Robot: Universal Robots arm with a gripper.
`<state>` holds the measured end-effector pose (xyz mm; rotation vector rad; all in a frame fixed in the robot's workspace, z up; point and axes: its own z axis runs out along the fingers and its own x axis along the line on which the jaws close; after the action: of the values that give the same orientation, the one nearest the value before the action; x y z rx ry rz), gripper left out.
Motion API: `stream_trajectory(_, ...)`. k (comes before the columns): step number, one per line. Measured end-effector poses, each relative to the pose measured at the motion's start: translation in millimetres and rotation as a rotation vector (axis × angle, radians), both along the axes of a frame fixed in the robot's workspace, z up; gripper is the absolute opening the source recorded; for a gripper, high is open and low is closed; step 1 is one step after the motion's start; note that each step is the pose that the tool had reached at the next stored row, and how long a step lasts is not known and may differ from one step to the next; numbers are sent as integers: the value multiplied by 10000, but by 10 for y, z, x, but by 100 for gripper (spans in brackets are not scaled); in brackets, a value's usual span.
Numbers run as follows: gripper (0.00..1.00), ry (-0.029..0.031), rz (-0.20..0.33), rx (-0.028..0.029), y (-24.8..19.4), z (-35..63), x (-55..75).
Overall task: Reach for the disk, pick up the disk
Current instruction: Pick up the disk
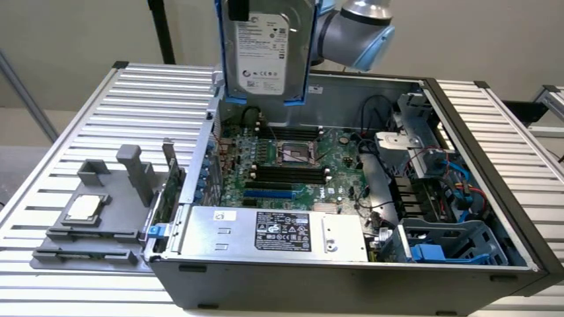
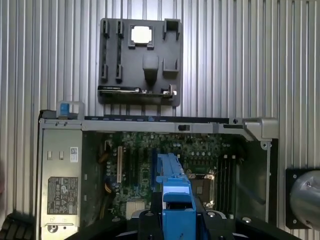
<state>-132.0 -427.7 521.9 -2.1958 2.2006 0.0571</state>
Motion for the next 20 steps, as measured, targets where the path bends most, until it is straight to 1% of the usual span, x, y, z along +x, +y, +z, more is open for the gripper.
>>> stream_trajectory(5,33,-1,0,2,-98,-1,194)
stream_trajectory(12,33,-1,0,1,-253,-3,467)
stream_trajectory(16,33,0,0,0,-318,-3,646)
stream_trajectory(20,33,0,0,1,-369,-5,830)
